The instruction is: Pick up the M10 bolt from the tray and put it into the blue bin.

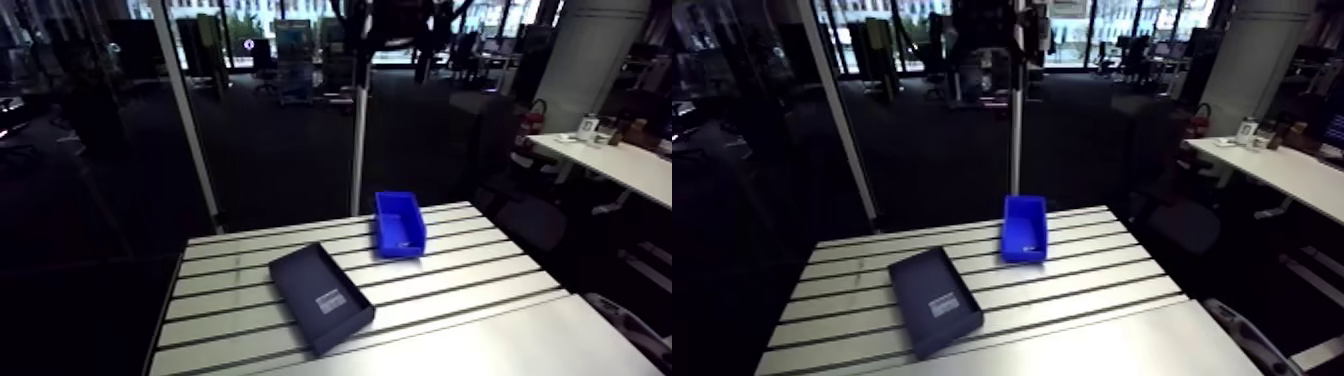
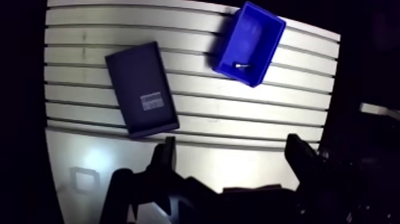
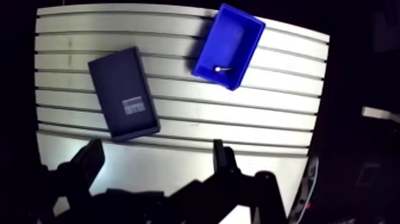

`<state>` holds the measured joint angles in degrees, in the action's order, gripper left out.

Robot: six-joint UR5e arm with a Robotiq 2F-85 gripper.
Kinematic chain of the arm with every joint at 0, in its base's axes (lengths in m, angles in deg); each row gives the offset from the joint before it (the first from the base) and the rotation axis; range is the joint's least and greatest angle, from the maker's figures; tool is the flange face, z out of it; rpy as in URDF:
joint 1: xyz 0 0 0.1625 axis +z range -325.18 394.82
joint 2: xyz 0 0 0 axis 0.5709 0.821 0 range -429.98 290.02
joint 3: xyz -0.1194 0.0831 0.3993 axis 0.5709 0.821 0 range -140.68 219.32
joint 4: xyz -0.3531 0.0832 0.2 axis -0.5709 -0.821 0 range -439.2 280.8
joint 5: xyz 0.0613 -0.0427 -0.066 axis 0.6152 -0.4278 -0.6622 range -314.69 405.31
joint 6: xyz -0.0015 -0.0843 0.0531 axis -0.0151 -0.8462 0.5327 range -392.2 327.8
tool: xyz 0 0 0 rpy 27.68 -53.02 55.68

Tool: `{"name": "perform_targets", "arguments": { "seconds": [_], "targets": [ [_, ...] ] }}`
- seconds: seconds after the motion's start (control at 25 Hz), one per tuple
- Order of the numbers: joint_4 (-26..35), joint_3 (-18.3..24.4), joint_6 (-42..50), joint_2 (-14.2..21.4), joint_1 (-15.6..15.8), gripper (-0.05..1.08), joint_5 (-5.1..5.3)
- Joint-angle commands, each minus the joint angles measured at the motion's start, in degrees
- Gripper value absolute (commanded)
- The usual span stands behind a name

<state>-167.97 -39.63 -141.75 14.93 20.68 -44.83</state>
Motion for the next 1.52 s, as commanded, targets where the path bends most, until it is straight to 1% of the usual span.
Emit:
{"name": "perform_targets", "arguments": {
  "seconds": [0.04,0.12,0.24,0.32,0.44,0.56,0.6,0.84,1.52],
  "targets": [
    [14.56,7.37,16.08,-1.11,1.22,0.0,4.22],
    [14.47,7.01,15.9,-1.55,1.22,0.0,3.69],
    [13.85,7.01,15.81,-1.46,1.13,0.0,2.38],
    [13.33,6.84,15.11,-1.46,1.22,0.0,1.76],
    [11.83,7.1,14.93,-1.46,1.3,0.0,0.0],
    [10.51,7.01,13.53,-1.55,2.62,0.0,-1.76],
    [10.51,6.84,13.0,-1.55,2.89,0.0,-2.2],
    [10.25,6.4,11.77,-1.55,3.85,0.01,-2.2],
    [10.69,5.61,11.86,-0.93,3.85,0.01,-2.28]
  ]
}}
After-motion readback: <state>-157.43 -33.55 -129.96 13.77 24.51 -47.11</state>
